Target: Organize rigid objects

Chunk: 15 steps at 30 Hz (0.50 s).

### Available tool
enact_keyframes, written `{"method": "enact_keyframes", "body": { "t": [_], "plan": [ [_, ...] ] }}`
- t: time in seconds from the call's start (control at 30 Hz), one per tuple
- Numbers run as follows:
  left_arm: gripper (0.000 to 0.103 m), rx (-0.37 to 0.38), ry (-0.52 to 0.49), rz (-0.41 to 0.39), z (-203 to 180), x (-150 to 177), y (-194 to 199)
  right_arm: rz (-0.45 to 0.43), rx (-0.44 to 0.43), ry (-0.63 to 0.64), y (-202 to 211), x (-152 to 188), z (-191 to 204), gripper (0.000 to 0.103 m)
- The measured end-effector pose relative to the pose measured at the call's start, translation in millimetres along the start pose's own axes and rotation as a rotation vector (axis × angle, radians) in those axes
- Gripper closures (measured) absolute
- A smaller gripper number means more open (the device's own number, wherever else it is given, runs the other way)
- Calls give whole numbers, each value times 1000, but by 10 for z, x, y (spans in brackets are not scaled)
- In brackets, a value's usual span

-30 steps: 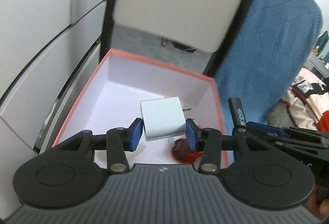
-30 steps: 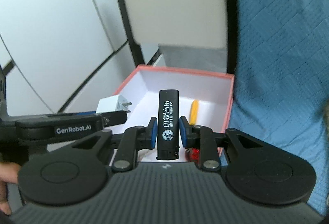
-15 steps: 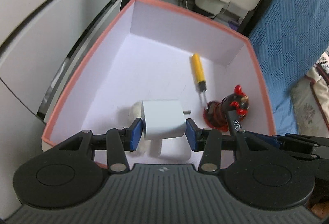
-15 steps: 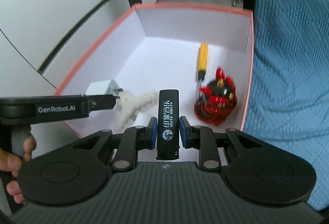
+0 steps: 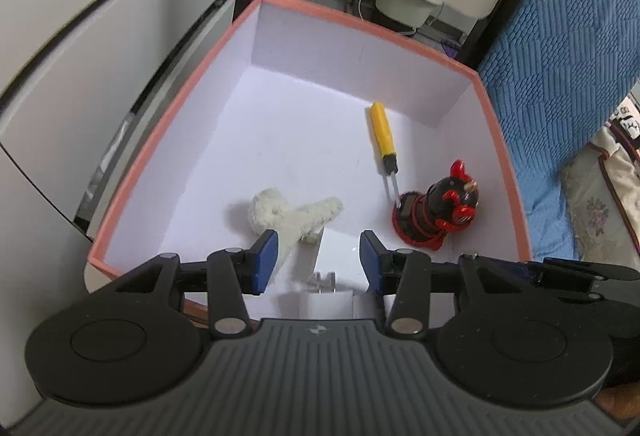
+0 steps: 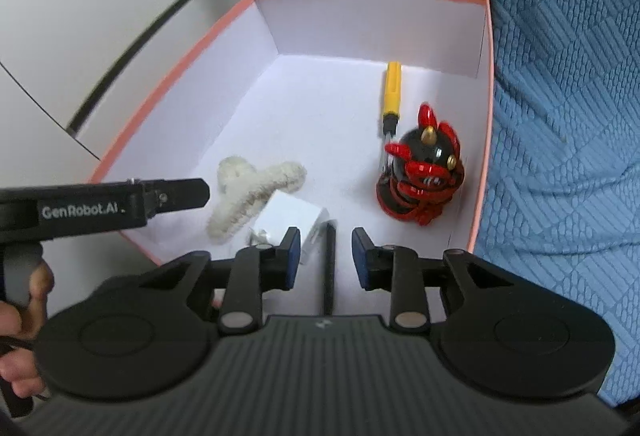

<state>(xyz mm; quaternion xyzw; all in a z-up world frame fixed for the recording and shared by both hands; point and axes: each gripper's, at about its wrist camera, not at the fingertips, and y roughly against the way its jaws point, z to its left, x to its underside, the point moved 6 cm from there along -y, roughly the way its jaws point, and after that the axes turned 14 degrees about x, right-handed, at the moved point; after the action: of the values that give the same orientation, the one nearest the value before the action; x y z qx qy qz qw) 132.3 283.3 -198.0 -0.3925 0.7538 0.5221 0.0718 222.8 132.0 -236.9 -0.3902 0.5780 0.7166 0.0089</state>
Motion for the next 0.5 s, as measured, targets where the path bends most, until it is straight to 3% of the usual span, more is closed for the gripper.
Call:
{"method": "enact_keyframes", "body": {
  "t": [0.5],
  "plan": [
    [51, 24, -67, -201, -696, -280, 905, -270, -17, -16, 1121, -426, -197, 71]
  ]
}}
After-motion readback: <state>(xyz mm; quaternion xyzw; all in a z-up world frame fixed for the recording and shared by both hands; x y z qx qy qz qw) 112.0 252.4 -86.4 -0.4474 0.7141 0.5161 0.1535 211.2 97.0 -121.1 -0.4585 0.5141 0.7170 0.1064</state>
